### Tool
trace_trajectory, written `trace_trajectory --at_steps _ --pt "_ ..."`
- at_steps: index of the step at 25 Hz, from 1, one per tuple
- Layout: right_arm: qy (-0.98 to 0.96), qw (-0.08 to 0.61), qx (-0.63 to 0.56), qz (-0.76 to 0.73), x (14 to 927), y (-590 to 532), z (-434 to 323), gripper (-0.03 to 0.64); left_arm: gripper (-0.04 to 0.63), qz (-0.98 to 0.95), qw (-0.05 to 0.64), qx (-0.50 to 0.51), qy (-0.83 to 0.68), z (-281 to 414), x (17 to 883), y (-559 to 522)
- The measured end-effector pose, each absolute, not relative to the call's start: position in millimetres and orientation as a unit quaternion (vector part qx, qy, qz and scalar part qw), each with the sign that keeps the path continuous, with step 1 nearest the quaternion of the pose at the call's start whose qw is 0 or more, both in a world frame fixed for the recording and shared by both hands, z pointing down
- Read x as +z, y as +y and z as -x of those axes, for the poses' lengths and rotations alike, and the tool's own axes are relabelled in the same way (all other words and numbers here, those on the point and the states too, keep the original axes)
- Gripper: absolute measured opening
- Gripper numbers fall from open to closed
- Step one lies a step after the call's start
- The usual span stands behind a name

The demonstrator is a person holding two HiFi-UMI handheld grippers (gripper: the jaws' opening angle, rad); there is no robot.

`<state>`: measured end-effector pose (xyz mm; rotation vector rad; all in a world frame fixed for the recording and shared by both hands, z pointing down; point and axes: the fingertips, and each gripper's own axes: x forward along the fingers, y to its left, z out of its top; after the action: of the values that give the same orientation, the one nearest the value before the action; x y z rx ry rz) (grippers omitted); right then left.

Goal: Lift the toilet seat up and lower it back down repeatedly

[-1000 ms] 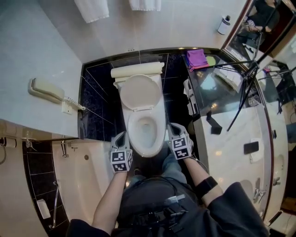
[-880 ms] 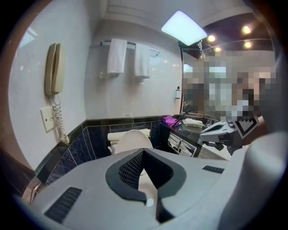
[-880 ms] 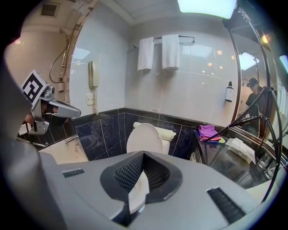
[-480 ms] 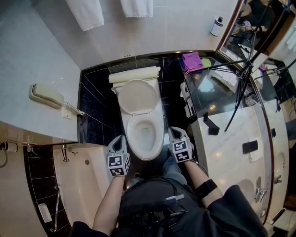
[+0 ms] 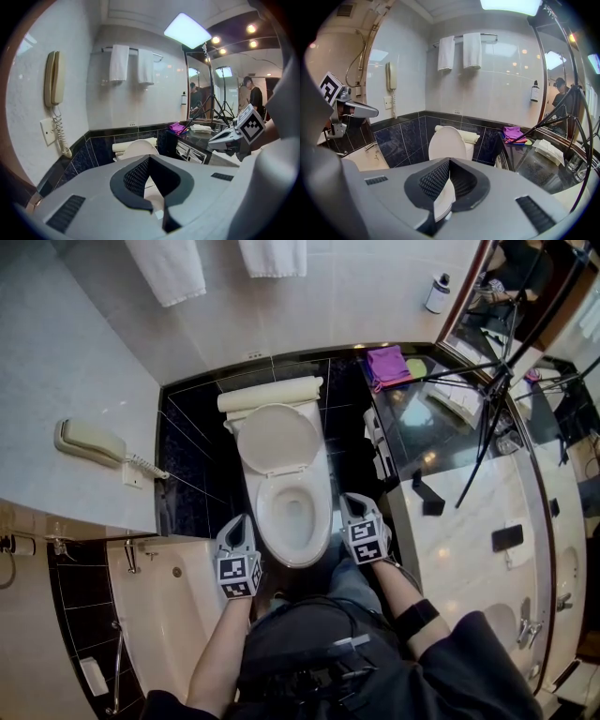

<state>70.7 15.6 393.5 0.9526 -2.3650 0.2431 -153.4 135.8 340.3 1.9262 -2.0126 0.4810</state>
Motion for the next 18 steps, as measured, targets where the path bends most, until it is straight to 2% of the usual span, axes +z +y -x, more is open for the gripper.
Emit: trace_trajectory --at_steps 2,7,10,18 --pt "-0.881 0.29 0.094 -0.361 398.9 9.8 -71.1 0.029 0.0 -0.676 0.154 0.169 -0.7 154.2 343.0 130.6" --pt "-0.873 0.308 0.122 -0.357 429.3 0.8 -71.0 0.151 0.0 -0.684 0.151 0.173 -0.692 153.5 358.4 119.5" --pt "-0.865 0.321 0.146 -0.356 457.1 -1.3 -74.1 0.199 0.0 -0.689 0.148 0.179 -0.686 151.4 373.9 116.6" --pt "-0.831 0.357 0.239 -0.352 584.4 18.5 -91.3 0.222 0.0 -0.691 0.156 0.202 -0.676 149.4 445.8 116.7"
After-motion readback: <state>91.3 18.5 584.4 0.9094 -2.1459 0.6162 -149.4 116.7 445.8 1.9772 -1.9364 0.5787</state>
